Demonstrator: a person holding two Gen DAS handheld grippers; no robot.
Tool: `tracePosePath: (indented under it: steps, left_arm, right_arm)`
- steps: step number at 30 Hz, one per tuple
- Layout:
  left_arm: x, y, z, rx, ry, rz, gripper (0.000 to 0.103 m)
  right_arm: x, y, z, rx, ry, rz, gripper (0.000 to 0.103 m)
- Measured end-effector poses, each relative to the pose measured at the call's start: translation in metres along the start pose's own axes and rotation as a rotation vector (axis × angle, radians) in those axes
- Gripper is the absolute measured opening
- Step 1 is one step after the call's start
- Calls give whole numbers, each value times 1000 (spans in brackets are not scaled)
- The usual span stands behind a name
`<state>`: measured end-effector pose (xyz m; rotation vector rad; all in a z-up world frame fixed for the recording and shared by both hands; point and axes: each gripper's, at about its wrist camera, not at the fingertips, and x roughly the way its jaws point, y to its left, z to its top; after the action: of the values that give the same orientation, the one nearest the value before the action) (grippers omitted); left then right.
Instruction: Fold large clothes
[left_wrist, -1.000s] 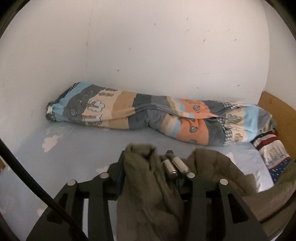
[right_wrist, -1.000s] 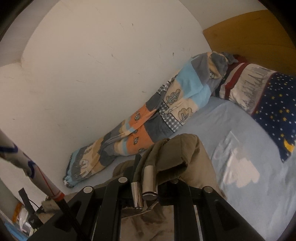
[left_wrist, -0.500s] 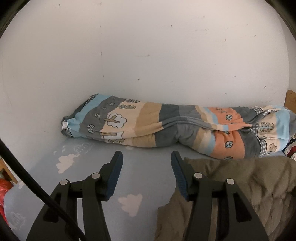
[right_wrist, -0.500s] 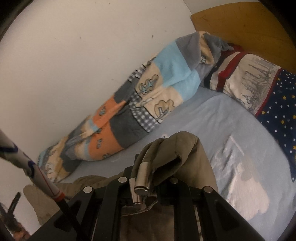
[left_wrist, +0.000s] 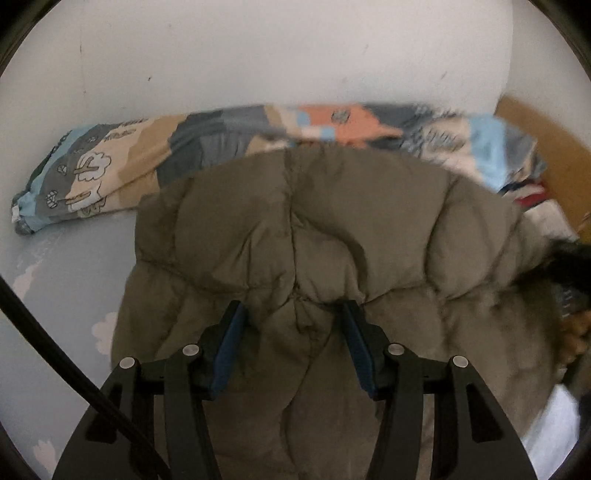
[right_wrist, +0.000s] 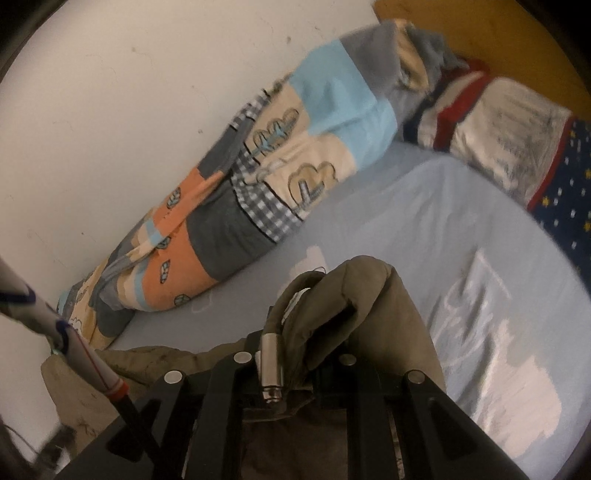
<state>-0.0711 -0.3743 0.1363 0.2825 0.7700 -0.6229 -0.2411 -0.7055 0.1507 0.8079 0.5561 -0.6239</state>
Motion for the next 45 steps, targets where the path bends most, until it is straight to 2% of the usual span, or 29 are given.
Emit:
tracePosePath:
  steps: [4, 8, 14, 17, 20, 23, 26, 29, 35, 38, 40, 42, 44, 45]
  left_arm:
    - [20, -6, -3, 20, 35, 33, 57]
    - [30, -6, -5, 24, 46, 46, 60]
    - [41, -4, -3, 17, 47, 61, 60]
    - [41, -4, -3, 15, 47, 61, 61]
    - [45, -4, -4, 17, 49, 64, 63]
    - [50, 0, -4, 1, 52, 59, 67]
    - [58, 7, -4, -29, 60, 42, 73]
    - [65, 11, -6, -45, 56, 36, 76]
    - [76, 7, -11, -43, 45, 54, 79]
    - [81, 6, -10, -48, 80, 78, 79]
    - [71, 5, -8, -44, 104, 113, 78]
    - [43, 7, -10, -77, 89, 69, 78]
    - [10, 11, -14, -92, 33, 57, 78]
    - [-3, 12, -17, -89, 11, 62, 78]
  right_arm:
    - [2, -12, 2, 65, 43, 67, 28]
    - [-13, -19, 4, 89, 23, 155, 43]
    - [-47, -7, -8, -8, -1, 186, 48]
    - [-56, 8, -24, -119, 8, 146, 49]
    - [-45, 26, -45, -281, 38, 37, 49]
    - [-23, 28, -58, -358, 79, -41, 49]
    - [-2, 25, -66, -409, 120, -80, 49]
    - [17, 16, -69, -415, 160, -87, 50]
    - [45, -3, -70, -344, 218, -62, 51]
    - [49, -3, -73, -343, 221, -81, 51]
    - [49, 2, -72, -352, 236, -119, 51]
    - [35, 5, -65, -319, 238, -135, 52]
    - [9, 3, -61, -256, 211, -98, 53]
    - [-12, 2, -60, -223, 175, -49, 53]
